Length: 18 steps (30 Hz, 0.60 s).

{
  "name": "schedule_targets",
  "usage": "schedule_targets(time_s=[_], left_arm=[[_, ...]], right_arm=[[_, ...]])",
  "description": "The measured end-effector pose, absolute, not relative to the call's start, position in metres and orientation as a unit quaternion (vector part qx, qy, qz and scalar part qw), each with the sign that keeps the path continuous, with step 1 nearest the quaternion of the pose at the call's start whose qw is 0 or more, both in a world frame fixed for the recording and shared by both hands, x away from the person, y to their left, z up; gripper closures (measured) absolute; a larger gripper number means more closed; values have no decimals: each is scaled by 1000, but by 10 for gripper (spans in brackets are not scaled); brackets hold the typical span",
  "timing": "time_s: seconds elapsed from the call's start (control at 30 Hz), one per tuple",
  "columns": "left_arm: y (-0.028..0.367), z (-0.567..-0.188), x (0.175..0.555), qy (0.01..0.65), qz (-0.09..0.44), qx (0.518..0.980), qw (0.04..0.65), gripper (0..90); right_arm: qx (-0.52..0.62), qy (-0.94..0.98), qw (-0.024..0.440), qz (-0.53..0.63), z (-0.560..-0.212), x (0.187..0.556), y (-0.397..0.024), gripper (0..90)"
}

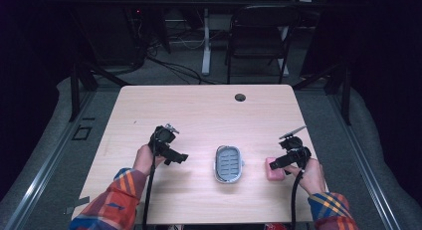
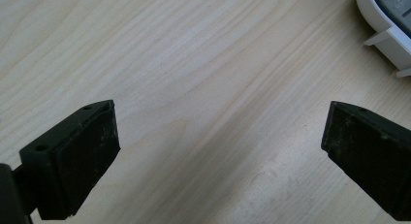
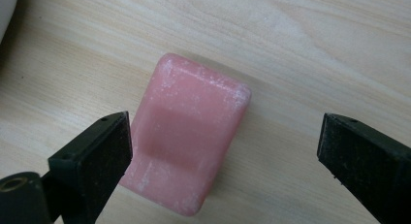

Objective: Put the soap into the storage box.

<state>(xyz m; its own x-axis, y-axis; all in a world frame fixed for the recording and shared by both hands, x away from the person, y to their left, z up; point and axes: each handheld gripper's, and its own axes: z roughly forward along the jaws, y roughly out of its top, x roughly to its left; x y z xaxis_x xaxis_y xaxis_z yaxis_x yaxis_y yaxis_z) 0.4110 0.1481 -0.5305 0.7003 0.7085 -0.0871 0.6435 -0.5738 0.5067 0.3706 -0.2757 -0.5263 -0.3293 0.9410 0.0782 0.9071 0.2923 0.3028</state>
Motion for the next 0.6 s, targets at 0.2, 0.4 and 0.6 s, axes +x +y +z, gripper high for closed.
schedule_targets(time_s=[0.2,0.4,0.6], left_arm=[[148,-531,411,382,63,885,259,0],[148,-531,411,383,65,884,260,0],[148,-531,411,382,65,884,259,0]], right_arm=[[573,806,51,139,-529,375,-268,58],[573,808,50,129,-534,378,-260,132],[572,810,40,123,-535,379,-260,168]])
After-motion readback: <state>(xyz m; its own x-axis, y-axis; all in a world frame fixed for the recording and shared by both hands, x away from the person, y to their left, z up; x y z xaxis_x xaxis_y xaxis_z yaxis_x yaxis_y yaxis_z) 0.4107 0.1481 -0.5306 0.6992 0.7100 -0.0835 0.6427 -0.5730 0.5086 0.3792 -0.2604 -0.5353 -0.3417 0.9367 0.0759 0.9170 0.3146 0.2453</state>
